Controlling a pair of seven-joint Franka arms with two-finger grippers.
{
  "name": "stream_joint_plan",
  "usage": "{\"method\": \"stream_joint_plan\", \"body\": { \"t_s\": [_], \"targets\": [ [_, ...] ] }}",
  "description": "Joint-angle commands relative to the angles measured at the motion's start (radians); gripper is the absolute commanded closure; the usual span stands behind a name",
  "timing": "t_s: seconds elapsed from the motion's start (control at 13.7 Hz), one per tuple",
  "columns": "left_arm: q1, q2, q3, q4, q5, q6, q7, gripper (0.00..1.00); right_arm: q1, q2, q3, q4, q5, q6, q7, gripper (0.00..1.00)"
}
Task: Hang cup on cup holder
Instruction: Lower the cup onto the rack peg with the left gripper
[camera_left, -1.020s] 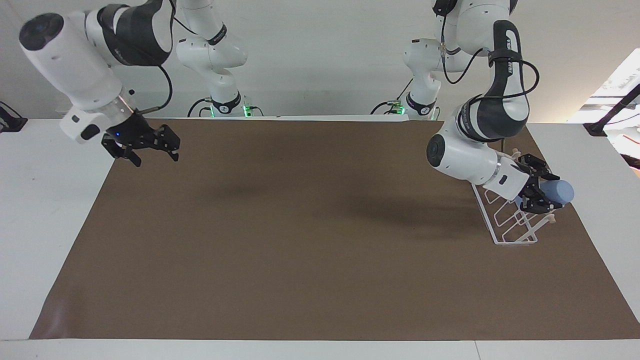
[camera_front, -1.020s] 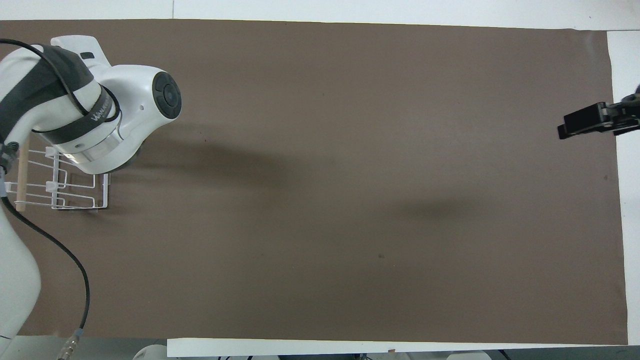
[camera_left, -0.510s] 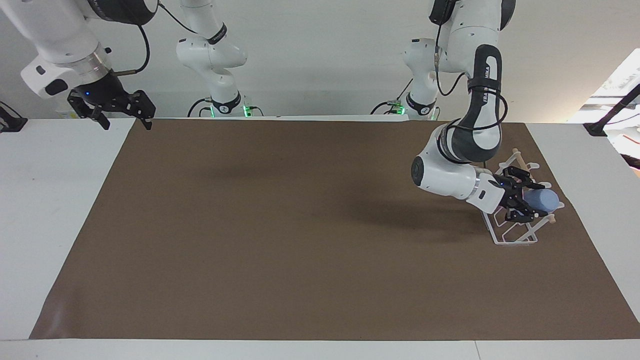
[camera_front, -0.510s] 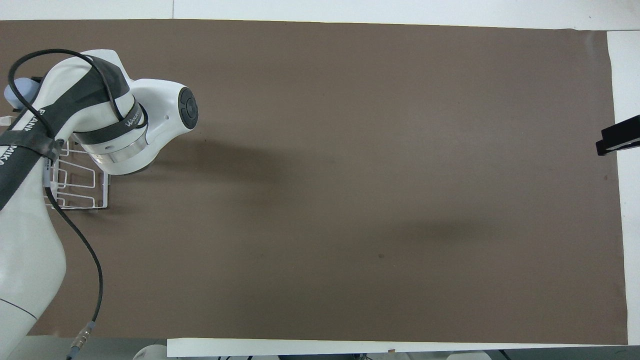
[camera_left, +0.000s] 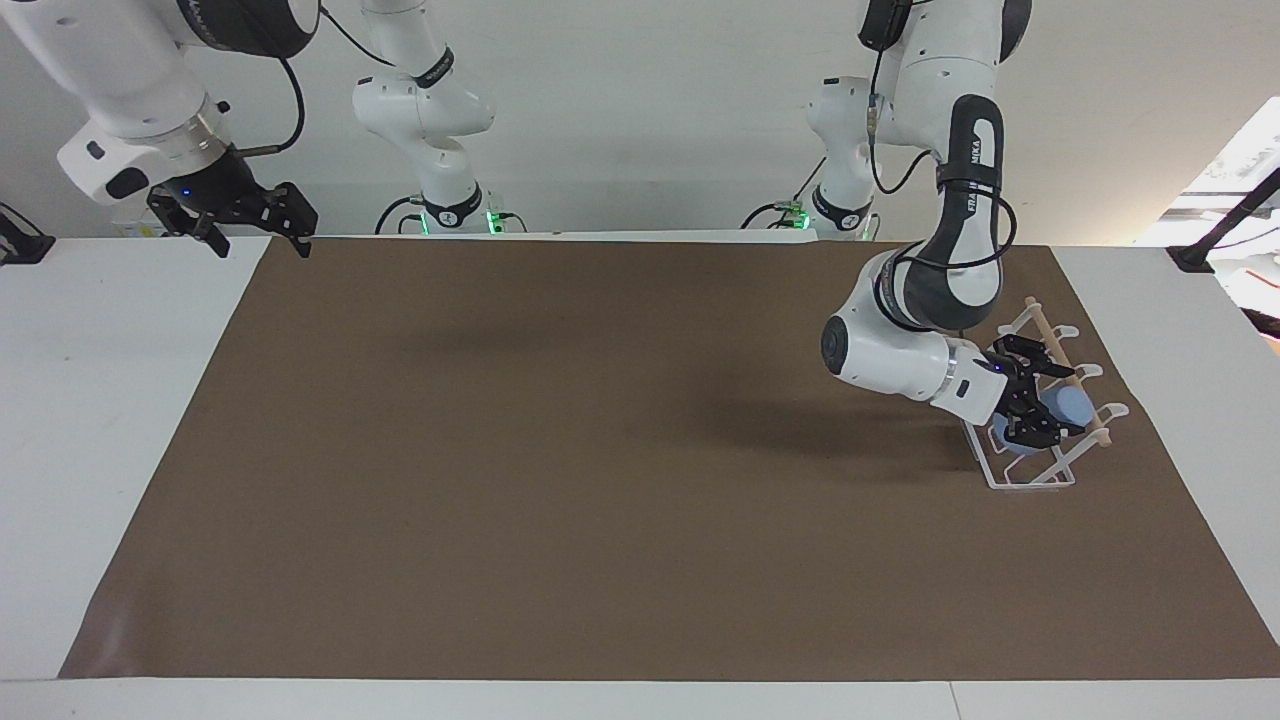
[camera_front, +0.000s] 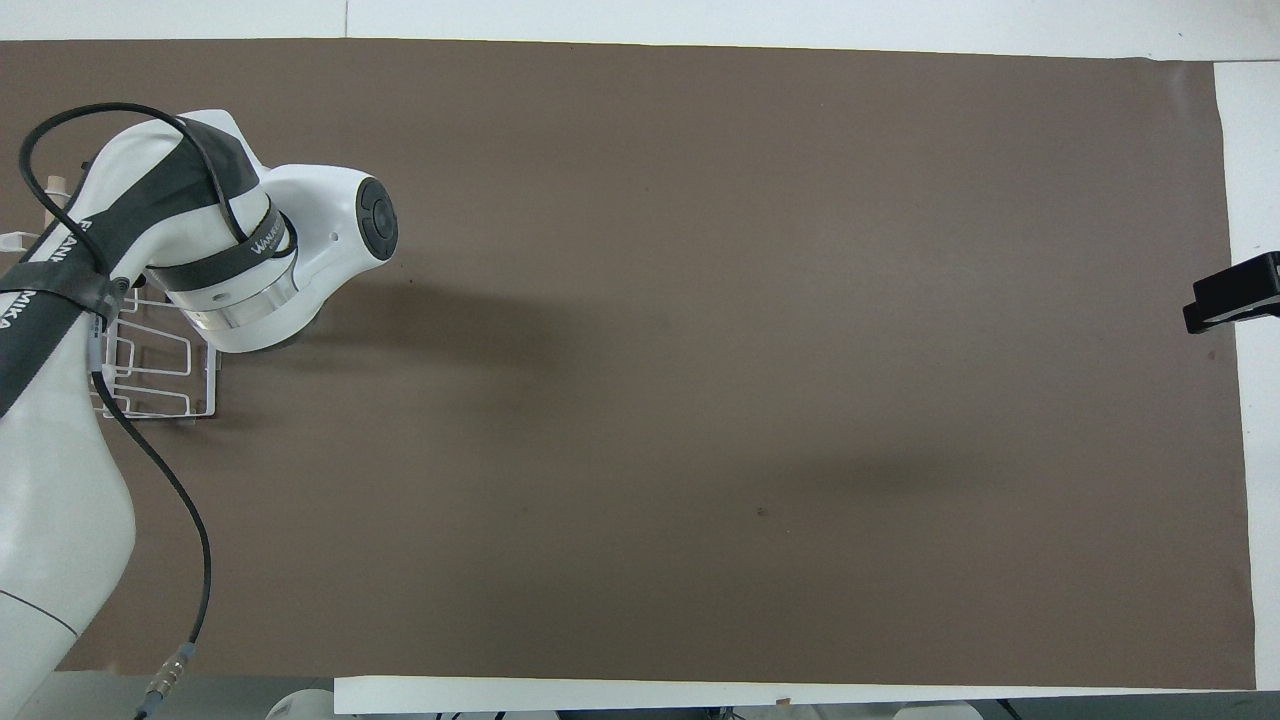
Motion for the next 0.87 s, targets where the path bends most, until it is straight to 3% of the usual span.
{"method": "stream_joint_plan", "body": {
  "t_s": [0.0,0.22,0.36,0.8],
  "targets": [
    [-0.004,0.006,0.002,0.092,-0.116,-0.001,-0.005,0.00,0.000,-0.022,0.004,-0.030,-0.014,-0.016,0.019,0.01],
    [0.007,-0.017,0.005,0.206,-0.198,0.002,0.037,0.02,-0.004,-0.022,0.005,-0.033,-0.014,-0.030,0.013,0.01],
    [0.033,-0.035,0.008,0.250,-0.285,0.007,0.230,0.02,-0.007,-0.022,0.005,-0.033,-0.011,-0.025,0.012,0.01],
    [0.107,-0.155,0.010,0.256,-0.616,0.011,0.690,0.01,-0.006,-0.022,0.007,-0.031,-0.010,-0.027,0.009,0.01]
  ]
}}
